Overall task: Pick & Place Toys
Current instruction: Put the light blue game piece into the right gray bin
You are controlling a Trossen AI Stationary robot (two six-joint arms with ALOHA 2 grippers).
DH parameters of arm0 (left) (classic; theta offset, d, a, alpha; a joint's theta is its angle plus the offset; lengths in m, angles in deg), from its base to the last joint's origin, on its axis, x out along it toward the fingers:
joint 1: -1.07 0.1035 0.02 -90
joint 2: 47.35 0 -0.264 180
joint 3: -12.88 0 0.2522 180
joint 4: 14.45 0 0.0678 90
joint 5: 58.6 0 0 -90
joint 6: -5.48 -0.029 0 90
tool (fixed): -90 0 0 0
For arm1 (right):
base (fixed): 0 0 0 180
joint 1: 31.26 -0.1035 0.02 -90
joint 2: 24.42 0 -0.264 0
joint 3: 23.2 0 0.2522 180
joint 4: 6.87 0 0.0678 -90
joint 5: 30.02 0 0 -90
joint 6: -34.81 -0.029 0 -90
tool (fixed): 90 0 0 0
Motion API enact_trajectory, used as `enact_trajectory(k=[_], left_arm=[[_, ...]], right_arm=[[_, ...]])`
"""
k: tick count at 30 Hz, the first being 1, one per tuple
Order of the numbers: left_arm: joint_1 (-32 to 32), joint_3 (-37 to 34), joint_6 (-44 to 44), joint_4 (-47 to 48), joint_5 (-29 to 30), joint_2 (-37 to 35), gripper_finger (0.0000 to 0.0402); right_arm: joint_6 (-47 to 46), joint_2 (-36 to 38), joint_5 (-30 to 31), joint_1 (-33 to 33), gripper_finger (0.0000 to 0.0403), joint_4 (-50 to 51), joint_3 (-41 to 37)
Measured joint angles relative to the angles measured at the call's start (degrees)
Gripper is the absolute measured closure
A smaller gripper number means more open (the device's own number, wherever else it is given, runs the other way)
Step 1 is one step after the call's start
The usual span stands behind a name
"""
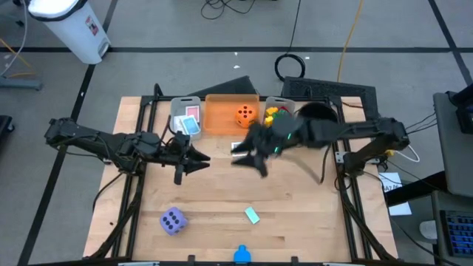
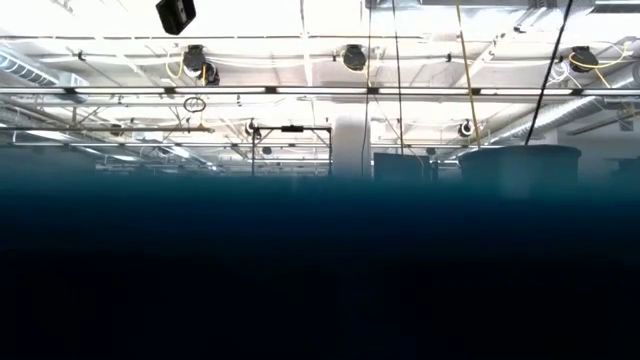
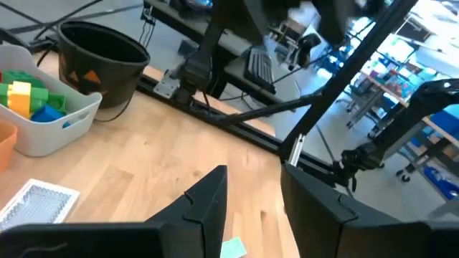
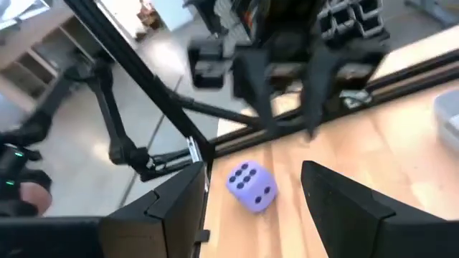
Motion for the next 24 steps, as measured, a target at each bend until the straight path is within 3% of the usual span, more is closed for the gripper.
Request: enact_trajectory(k=[2,9,17,24], left_arm=[[0.0,0.0,0.0,0.9,-0.1,0.0,0.0265],[-0.3,0.0,0.2,1.4,-0.1,0.0,0.0265],[-2.8,0.0,3.3,1.0,-0.1,0.0,0.0265],[-7.1,0.0,8.5,1.0,1.5,0.0,0.0266]], right_arm=[[-0.5,-1.8,3.9,-3.3,0.0181,0.9,0.1],[-0.5,-6.7,13.6,-11.3,0.0181,18.4,0.1],[-4.3,-14.9,14.0,-16.9,0.0181,24.0,0.1],[-19.8,-21.5,14.2,-20.0,0.0181,25.3,0.0]])
